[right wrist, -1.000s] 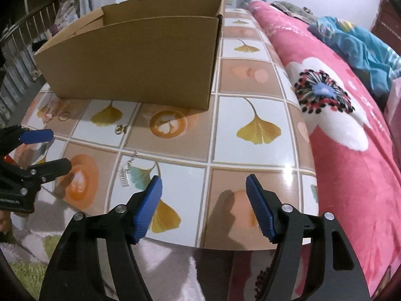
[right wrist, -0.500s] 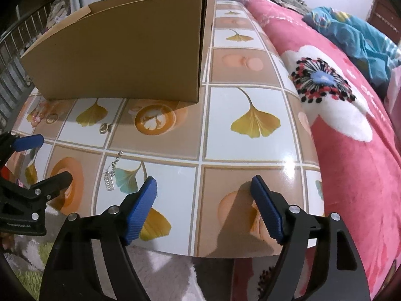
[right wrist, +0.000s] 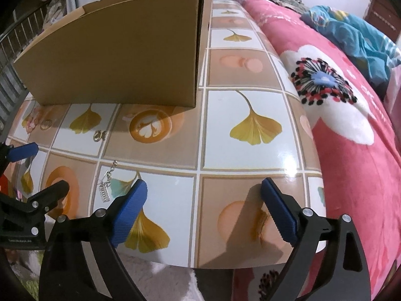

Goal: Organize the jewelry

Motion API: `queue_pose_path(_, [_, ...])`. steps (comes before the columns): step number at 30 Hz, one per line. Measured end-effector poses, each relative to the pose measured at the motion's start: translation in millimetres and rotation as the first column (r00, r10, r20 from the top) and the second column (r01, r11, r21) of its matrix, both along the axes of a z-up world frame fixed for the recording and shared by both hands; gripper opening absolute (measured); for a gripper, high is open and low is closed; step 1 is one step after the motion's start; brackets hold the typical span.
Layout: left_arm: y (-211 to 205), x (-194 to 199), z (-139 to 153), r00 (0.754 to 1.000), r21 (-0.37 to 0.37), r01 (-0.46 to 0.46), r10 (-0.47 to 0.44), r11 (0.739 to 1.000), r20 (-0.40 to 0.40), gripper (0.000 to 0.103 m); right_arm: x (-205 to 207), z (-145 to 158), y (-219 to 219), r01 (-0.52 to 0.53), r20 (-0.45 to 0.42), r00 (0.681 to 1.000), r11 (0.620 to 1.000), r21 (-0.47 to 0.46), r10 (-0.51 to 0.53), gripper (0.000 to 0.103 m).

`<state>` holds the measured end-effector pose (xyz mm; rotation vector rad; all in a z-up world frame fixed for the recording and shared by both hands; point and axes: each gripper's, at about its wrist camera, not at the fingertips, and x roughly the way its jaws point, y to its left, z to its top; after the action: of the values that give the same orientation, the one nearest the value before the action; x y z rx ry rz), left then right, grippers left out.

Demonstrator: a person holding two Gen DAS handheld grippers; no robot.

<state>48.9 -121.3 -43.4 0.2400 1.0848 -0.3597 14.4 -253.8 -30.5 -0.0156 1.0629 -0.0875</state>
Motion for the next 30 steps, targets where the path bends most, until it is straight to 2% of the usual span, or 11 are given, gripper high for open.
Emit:
queue_pose_path(8, [0.9, -0.1, 0.4, 1.000, -0.001, -0.002, 0.002, 1.000, 0.002, 0.098, 2.7, -1.9, 2.4, -0.005, -0.010, 1.000, 1.000, -0.012, 0.005, 0.095])
queue_pose_path(30, [0.8, 0.0, 0.7, 1.000, 0.000, -0.002, 0.002, 1.000, 0.002, 0.098, 1.9, -5.7, 5.5, -0.004, -0.007, 1.000, 1.000, -0.026, 0.004, 0.095])
